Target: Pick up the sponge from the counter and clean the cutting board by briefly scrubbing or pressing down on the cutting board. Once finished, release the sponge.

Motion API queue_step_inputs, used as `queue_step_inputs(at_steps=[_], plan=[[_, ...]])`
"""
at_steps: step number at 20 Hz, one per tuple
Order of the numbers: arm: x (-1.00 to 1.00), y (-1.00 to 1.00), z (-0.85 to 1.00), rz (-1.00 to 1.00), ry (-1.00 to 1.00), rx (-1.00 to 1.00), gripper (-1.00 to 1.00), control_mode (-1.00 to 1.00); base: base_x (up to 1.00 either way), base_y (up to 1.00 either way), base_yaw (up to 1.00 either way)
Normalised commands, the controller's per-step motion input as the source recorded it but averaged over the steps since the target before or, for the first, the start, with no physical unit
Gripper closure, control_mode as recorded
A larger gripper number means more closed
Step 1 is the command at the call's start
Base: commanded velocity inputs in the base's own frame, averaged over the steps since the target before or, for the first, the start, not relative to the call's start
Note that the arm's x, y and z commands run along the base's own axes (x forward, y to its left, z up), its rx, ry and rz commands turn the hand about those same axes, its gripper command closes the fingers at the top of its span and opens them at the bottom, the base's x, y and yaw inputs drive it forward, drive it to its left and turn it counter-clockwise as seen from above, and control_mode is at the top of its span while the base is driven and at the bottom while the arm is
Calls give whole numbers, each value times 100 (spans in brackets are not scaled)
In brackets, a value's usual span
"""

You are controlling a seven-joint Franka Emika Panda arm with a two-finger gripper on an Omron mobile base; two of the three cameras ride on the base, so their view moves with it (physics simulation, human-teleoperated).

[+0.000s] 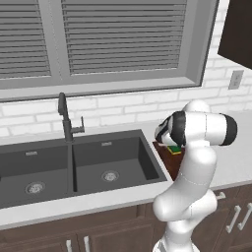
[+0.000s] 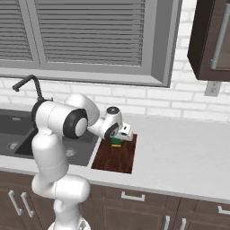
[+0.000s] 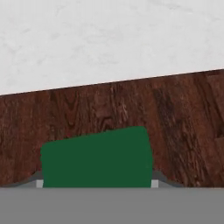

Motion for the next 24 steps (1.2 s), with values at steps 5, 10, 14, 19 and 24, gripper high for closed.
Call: queue_step_inputs(at_steps=[5, 10, 14, 19, 24], plan=[[39, -9, -7, 0, 0, 0, 100, -100, 0, 0, 0], [3, -22, -15, 0, 0, 0, 100, -100, 0, 0, 0], [2, -31, -13, 0, 0, 0, 100, -100, 0, 0, 0], [11, -47, -3, 0, 0, 0, 100, -100, 0, 0, 0], [5, -44, 0, 0, 0, 0, 100, -100, 0, 0, 0]])
